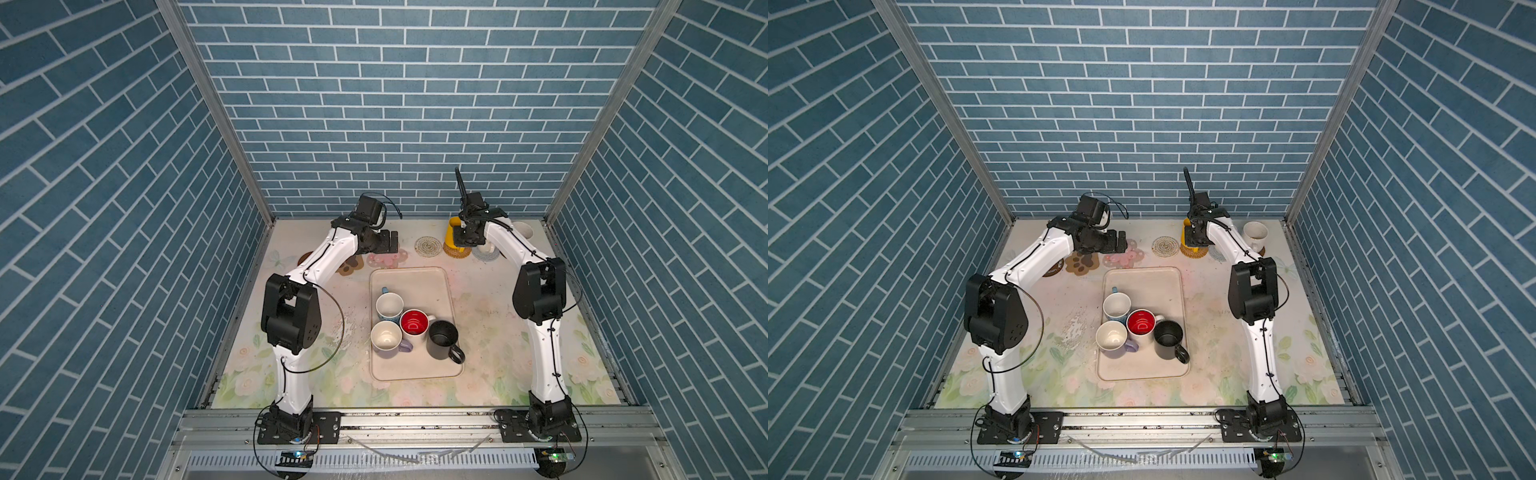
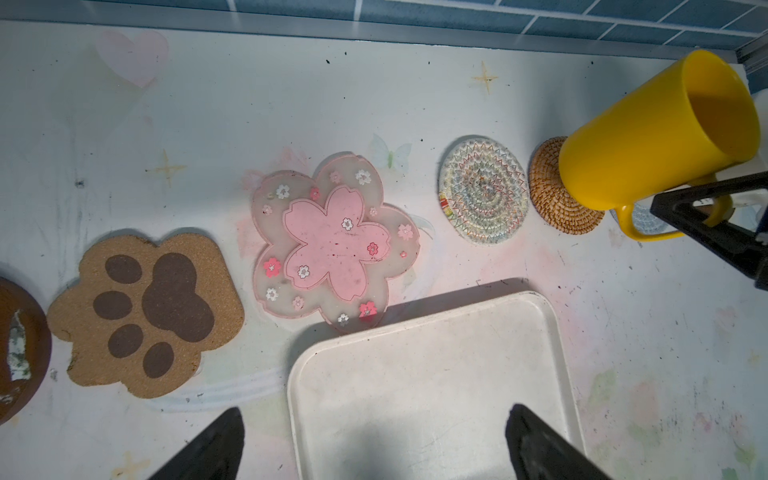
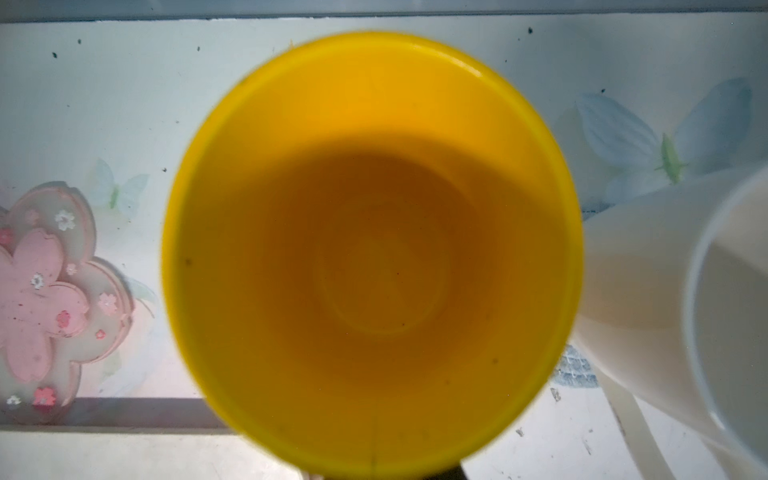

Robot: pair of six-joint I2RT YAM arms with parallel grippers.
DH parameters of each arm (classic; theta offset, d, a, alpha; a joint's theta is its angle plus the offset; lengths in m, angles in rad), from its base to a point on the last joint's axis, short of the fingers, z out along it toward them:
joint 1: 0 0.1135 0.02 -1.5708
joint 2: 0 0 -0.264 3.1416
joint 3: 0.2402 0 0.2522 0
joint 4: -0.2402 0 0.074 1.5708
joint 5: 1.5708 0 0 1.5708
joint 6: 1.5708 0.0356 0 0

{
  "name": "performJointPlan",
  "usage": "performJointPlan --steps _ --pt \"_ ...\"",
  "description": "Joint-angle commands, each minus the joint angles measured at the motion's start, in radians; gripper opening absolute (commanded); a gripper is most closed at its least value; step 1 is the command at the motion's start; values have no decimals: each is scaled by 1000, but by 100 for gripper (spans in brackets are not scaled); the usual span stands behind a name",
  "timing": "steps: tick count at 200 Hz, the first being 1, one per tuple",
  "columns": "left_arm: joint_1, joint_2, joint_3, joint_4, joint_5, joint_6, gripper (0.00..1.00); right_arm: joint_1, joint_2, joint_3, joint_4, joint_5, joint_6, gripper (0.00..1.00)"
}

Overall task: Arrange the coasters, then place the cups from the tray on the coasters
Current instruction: 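Carry the yellow mug to the rattan coaster while left gripper rises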

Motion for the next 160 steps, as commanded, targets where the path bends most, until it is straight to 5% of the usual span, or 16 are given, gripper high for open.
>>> performJointPlan --steps 1,160 --pt "-4 34 14 -22 -5 15 99 -3 -3 67 14 26 -24 0" --pt "-4 36 6 -26 -3 11 99 -16 15 38 19 32 -29 0"
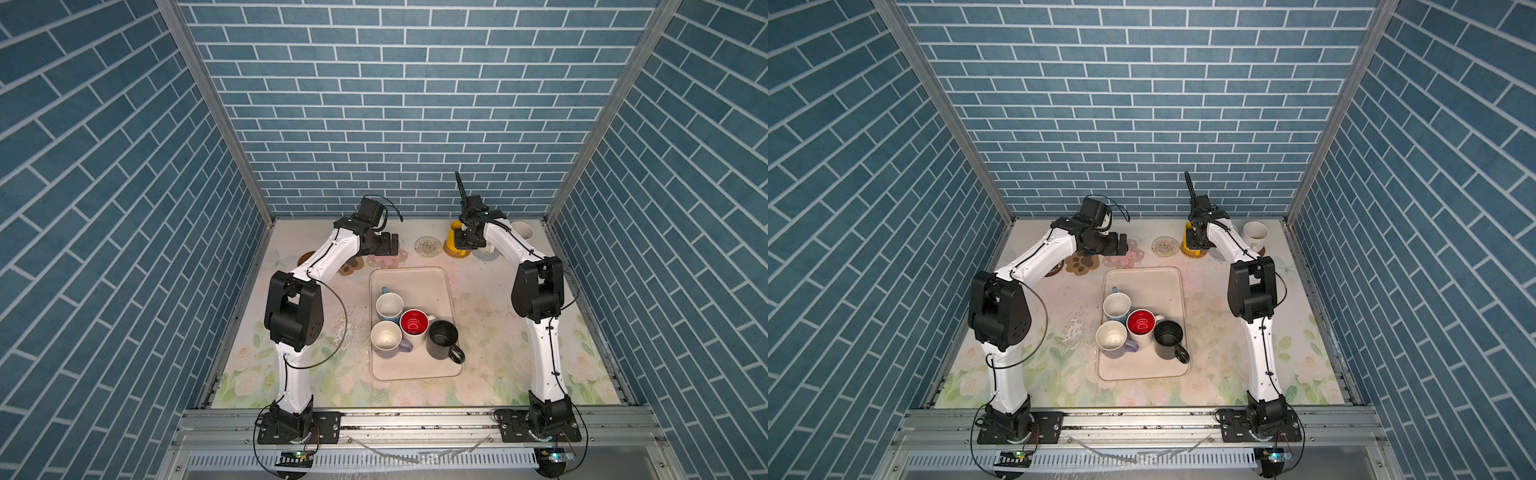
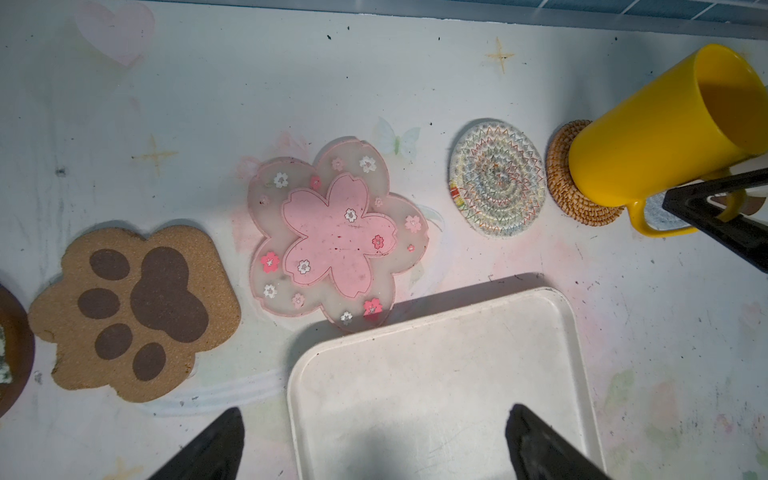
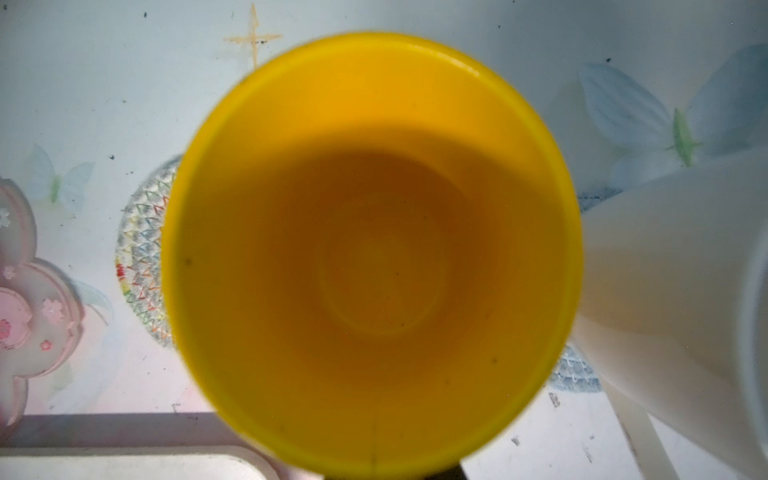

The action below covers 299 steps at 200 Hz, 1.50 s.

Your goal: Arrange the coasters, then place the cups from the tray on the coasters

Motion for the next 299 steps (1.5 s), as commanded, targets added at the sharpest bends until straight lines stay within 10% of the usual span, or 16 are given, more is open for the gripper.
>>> performJointPlan --steps 1,135,206,299 --pt "-4 8 6 -25 -3 6 99 -3 -11 37 21 23 -28 0" --pt "-1 -149 -178 -1 -18 -8 95 -3 -142 -114 86 9 -38 59" --pt "-1 -370 -472 32 -64 -37 66 14 -312 -255 144 11 -49 64" --pt "-7 -731 -1016 296 -33 -144 74 104 -514 -460 187 6 -76 64"
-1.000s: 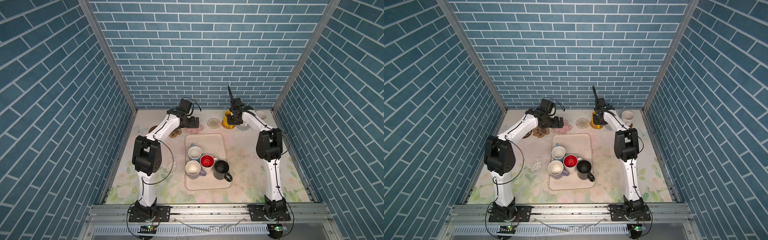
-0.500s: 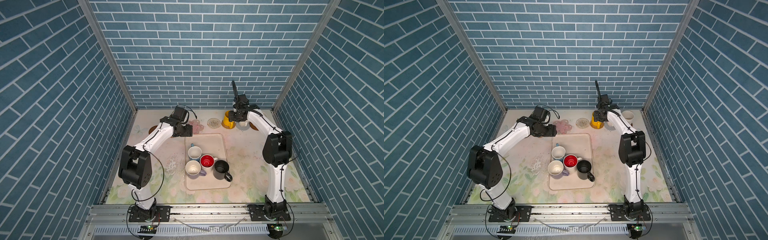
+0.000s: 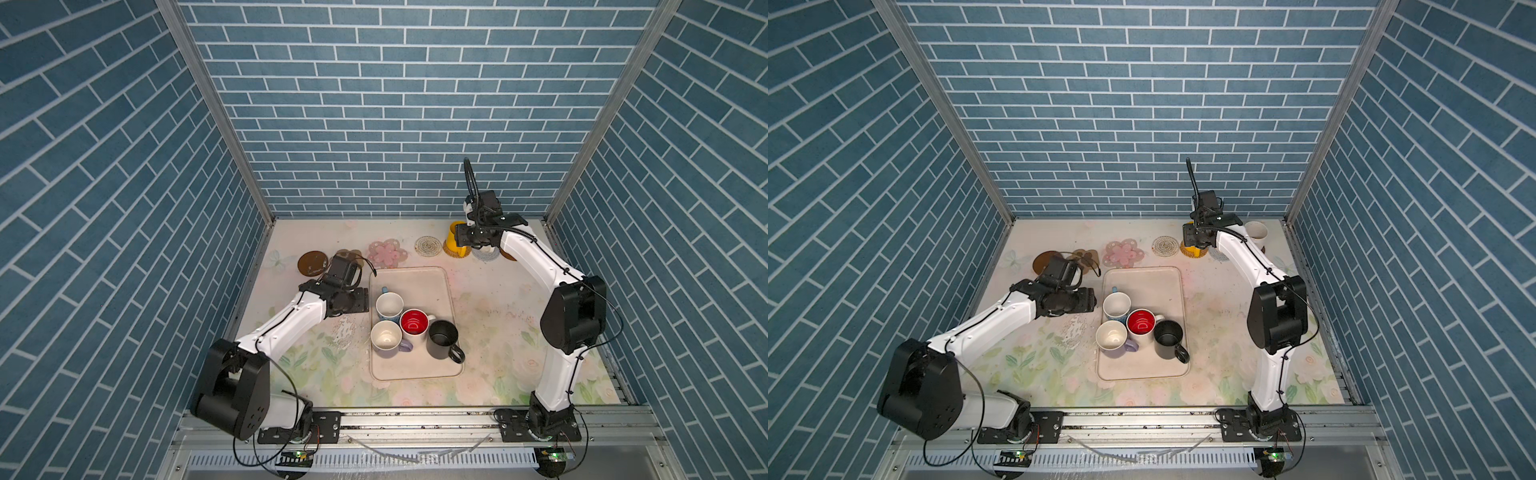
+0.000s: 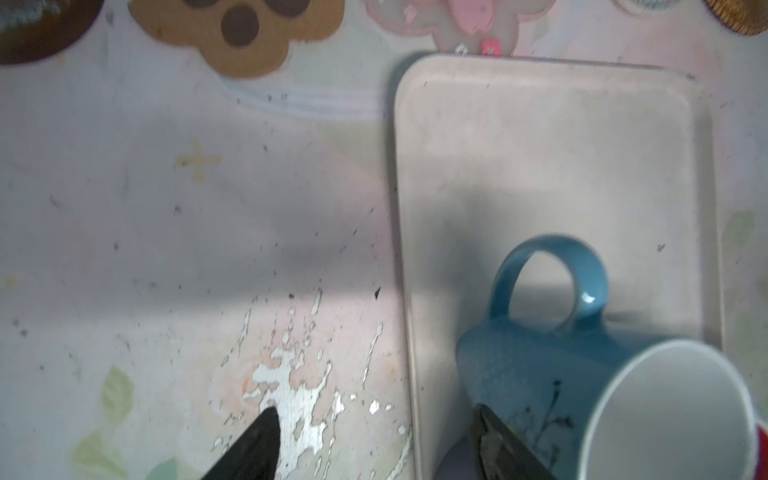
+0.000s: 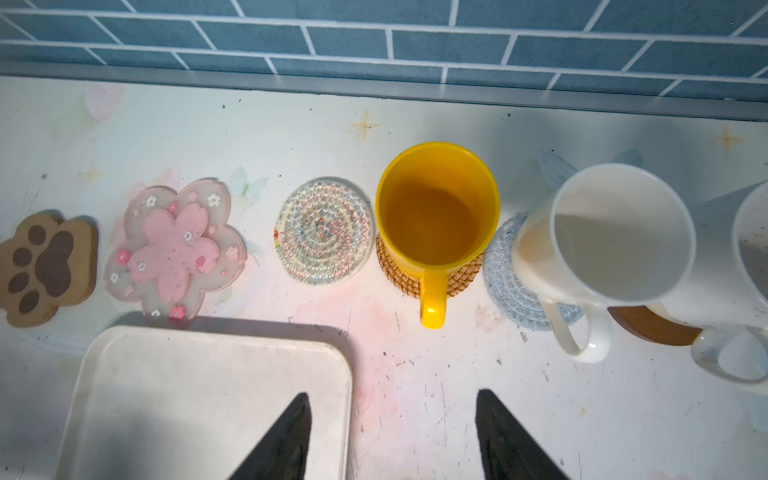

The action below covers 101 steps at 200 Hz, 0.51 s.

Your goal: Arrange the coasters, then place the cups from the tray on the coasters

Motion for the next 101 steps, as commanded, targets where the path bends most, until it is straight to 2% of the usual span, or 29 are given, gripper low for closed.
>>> performJointPlan --steps 1,46,101 --pt "-8 -74 -85 97 12 -40 74 27 -77 -76 27 10 -34 64" --pt "-33 -143 -236 234 73 -59 74 74 -174 -238 93 7 -10 64" --pt "-36 -138 -282 338 124 -41 77 92 -236 -365 145 -20 17 64"
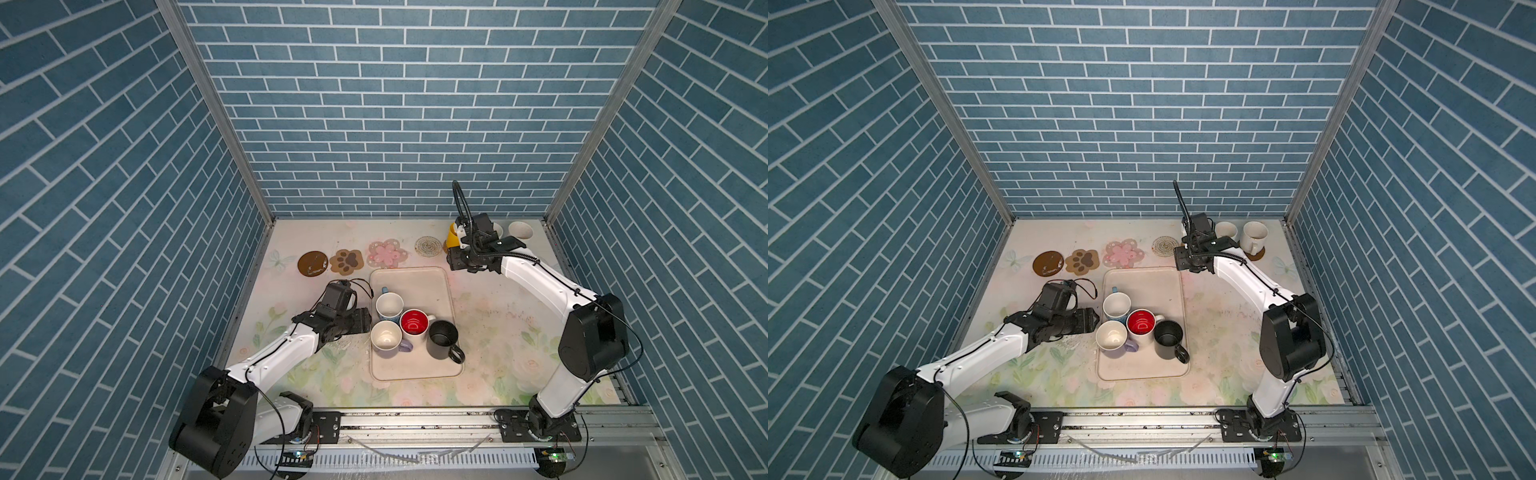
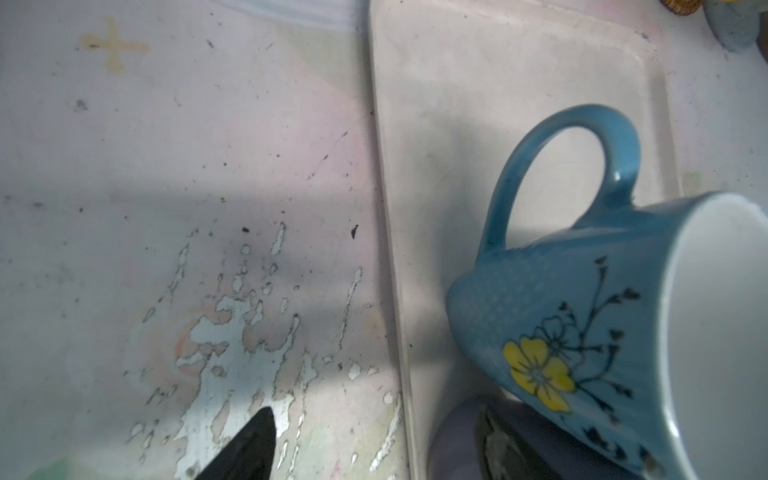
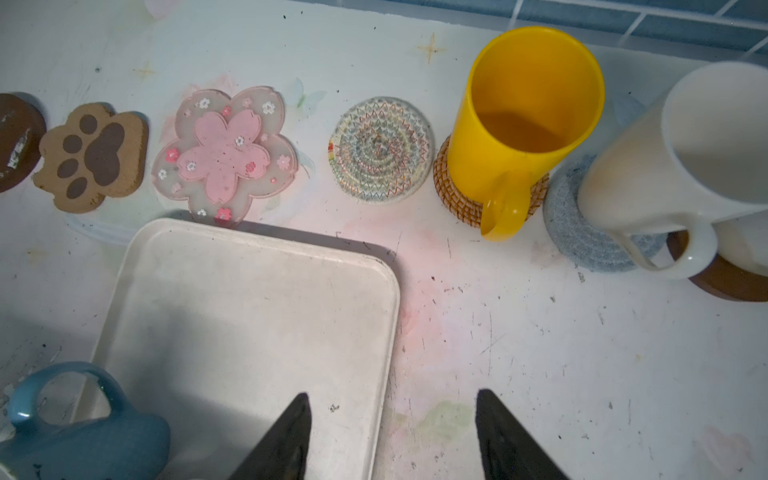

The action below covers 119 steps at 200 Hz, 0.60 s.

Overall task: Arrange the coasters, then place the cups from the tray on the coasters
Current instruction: 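Raise right gripper above the coasters while left gripper lowers toward the blue floral mug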

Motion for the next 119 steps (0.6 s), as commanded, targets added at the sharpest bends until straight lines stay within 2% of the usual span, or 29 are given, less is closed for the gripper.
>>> performJointPlan --steps 1,63,86,119 --pt "-4 0 -14 82 35 10 77 7 -45 -46 40 -7 16 64" --pt "-5 16 -67 148 82 12 63 14 -70 -107 76 -20 34 64" --pt "-6 0 -94 164 101 0 64 16 -80 -116 78 -20 38 64" --pt "-14 -6 -130 223 156 -19 72 17 -82 -121 82 -21 42 64"
